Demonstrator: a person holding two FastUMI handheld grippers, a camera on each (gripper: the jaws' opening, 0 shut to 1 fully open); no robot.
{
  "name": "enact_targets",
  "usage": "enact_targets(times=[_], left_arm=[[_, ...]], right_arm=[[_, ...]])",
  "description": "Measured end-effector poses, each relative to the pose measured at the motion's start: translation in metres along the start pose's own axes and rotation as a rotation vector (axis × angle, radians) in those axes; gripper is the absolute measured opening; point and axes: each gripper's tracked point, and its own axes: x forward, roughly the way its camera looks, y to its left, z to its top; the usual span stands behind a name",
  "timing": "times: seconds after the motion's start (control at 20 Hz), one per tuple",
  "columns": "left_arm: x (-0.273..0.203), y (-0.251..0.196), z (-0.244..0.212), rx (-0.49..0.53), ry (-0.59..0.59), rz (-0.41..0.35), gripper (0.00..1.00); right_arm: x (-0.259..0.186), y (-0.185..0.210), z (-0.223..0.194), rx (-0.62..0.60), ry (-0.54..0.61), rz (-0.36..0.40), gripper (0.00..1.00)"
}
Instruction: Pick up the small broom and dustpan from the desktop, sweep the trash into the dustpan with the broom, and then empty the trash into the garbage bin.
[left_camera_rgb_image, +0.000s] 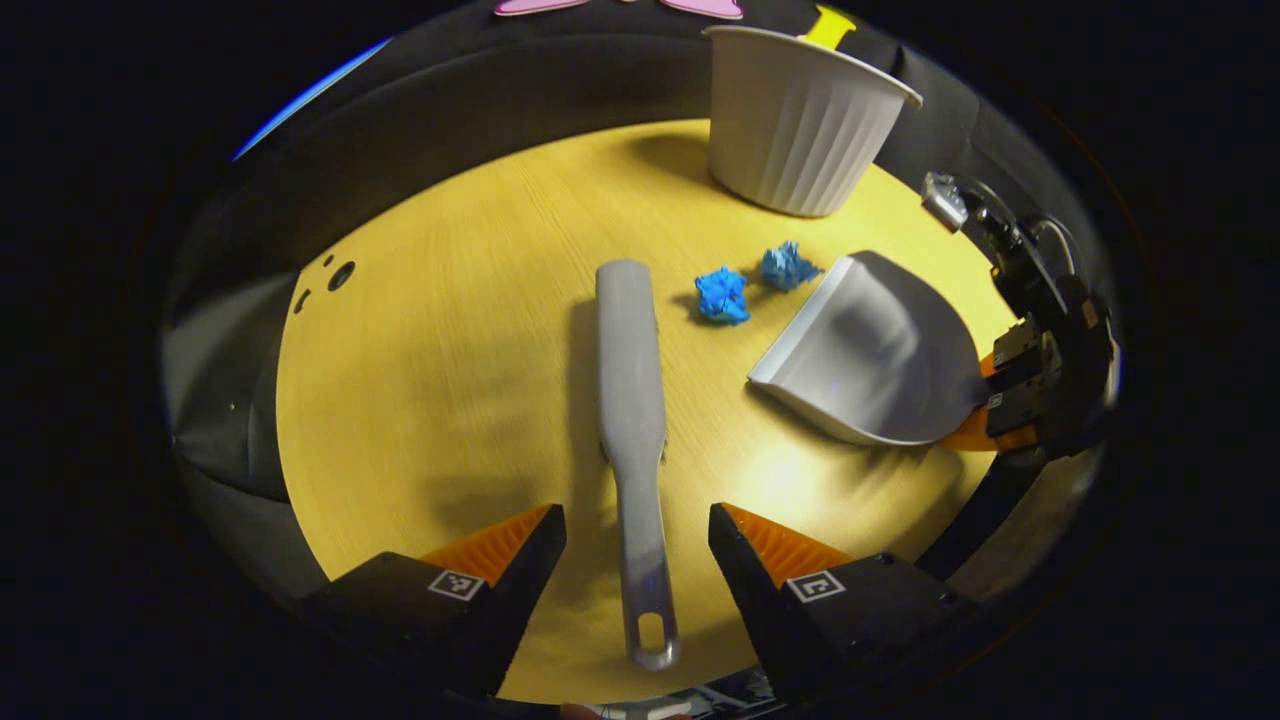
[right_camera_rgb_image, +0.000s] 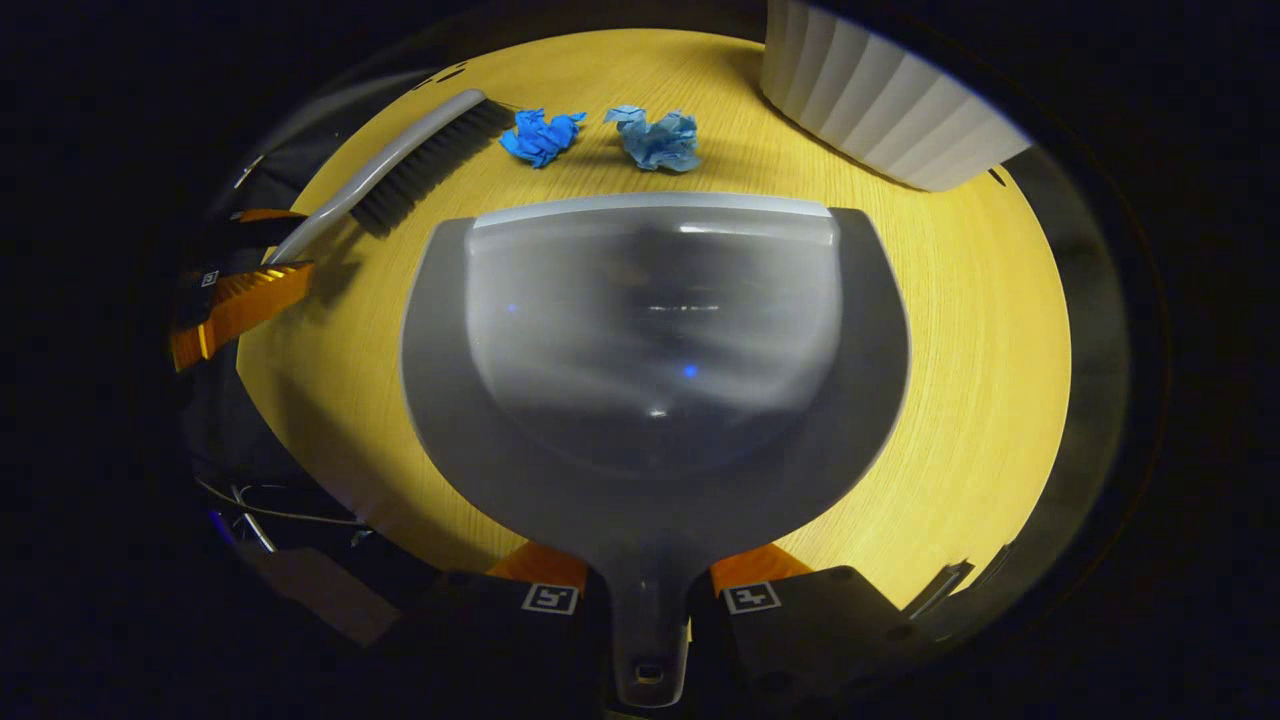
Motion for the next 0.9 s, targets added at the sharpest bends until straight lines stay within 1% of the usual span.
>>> enact_targets(times=[0.1,0.15,0.25,0.3,0.35,0.4,0.45,0.5,0.55,0.6,0.65,0.7,0.75,0.8,0.85,0.9], left_arm=[[0.013,0.001,-0.004,-0.023,0.066,-0.004,0.93],[0.019,0.001,-0.007,-0.024,0.1,-0.006,0.93],[0.034,0.007,-0.011,0.003,0.139,0.023,0.91],[0.039,0.01,-0.012,0.022,0.154,0.044,0.87],[0.039,0.008,-0.012,0.026,0.166,0.029,0.83],[0.041,0.007,-0.008,0.026,0.155,0.032,0.74],[0.042,0.002,-0.008,0.025,0.166,0.017,0.68],[0.041,-0.003,-0.009,0.024,0.188,0.0,0.56],[0.042,-0.004,-0.014,0.03,0.209,0.0,0.5],[0.042,-0.005,-0.012,0.041,0.207,-0.003,0.41],[0.042,-0.005,-0.013,0.049,0.208,-0.01,0.41],[0.041,-0.006,-0.011,0.052,0.204,-0.014,0.41],[0.04,-0.005,-0.01,0.065,0.209,-0.016,0.41],[0.042,-0.006,-0.008,0.079,0.21,-0.022,0.37],[0.045,-0.007,-0.005,0.117,0.213,-0.028,0.31],[0.047,-0.006,-0.002,0.14,0.222,-0.033,0.29]], right_arm=[[0.0,-0.001,0.001,0.007,0.003,0.014,0.45],[0.0,-0.001,0.002,0.014,0.005,0.022,0.37],[0.001,-0.002,0.003,0.035,0.005,0.041,0.37],[0.001,-0.002,0.003,0.039,0.005,0.05,0.37],[0.0,-0.003,0.003,0.041,0.008,0.055,0.37],[0.001,-0.002,0.003,0.04,0.007,0.057,0.37],[0.0,-0.002,0.003,0.034,0.008,0.057,0.37],[0.0,-0.002,0.003,0.031,0.007,0.056,0.37],[0.0,-0.002,0.003,0.03,0.006,0.056,0.37],[0.0,-0.002,0.003,0.03,0.009,0.058,0.37],[0.001,-0.002,0.003,0.03,0.009,0.059,0.45],[0.0,-0.002,0.003,0.028,0.01,0.059,0.44],[0.001,-0.002,0.003,0.027,0.012,0.058,0.37],[0.0,-0.002,0.003,0.026,0.013,0.057,0.3],[0.0,-0.002,0.002,0.018,0.018,0.057,0.45],[0.0,-0.002,0.001,0.005,0.023,0.058,0.37]])
